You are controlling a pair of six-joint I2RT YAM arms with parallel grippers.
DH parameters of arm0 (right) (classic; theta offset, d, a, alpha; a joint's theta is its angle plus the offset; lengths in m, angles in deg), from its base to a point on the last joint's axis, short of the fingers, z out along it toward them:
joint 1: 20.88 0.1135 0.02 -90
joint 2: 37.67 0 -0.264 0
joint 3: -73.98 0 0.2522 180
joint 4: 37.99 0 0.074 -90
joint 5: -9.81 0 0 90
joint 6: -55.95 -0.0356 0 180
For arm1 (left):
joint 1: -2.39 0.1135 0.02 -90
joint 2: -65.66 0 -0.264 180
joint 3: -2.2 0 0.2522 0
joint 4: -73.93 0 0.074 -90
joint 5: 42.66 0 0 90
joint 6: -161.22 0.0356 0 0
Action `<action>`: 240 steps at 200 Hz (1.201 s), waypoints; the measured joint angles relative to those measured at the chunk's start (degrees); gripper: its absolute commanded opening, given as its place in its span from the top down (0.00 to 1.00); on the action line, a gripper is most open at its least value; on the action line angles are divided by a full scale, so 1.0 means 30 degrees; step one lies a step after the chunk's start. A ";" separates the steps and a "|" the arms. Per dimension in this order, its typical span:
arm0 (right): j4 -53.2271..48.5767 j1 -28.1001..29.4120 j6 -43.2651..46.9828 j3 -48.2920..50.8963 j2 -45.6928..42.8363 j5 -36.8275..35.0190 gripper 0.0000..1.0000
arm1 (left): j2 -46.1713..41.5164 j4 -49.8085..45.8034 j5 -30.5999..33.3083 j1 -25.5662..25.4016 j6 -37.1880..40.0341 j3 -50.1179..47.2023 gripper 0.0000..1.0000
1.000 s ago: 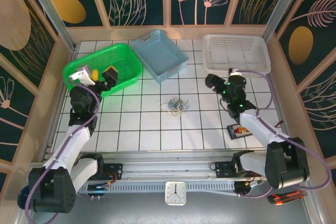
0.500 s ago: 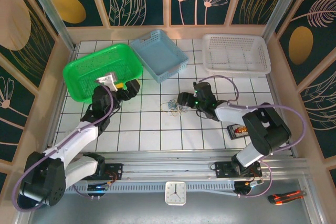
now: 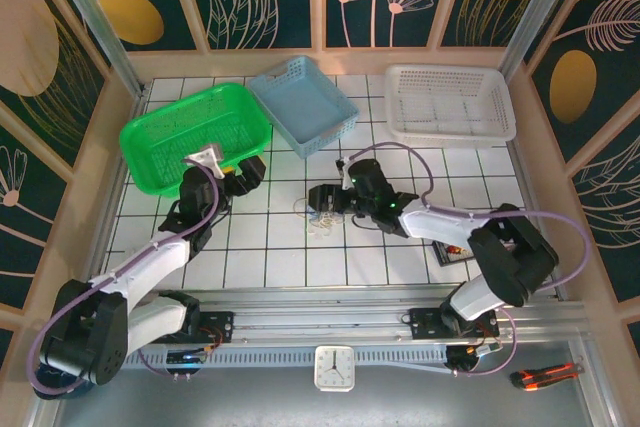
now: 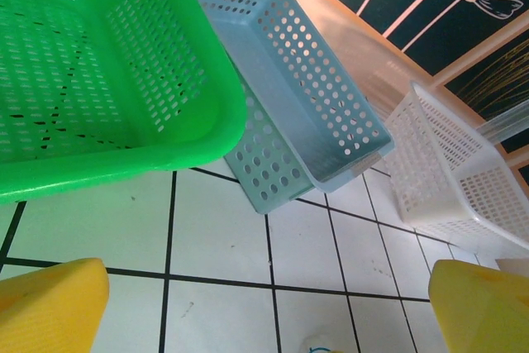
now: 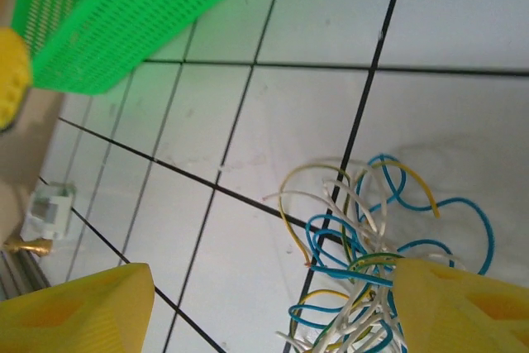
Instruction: Untangle the cables
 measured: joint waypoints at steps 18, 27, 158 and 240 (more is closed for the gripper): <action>-0.0364 -0.0743 0.0066 -0.0248 -0.0612 -0.0058 0.23 | 0.0109 -0.0015 -0.0131 0.0000 0.0000 0.0000 0.01; -0.0408 -0.1166 0.0073 -0.0277 -0.0758 -0.0095 0.24 | 0.0117 -0.0087 -0.0175 0.0000 0.0007 0.0007 0.01; 0.1042 0.0743 -0.1989 0.0554 0.1865 0.2608 0.43 | 0.1450 -0.1056 -0.1836 -0.0138 -0.0510 0.0699 0.01; -0.4532 0.0015 0.3177 -0.4000 0.0474 -0.2732 0.54 | 0.1902 -0.1362 -0.2171 -0.0146 -0.0561 0.1086 0.01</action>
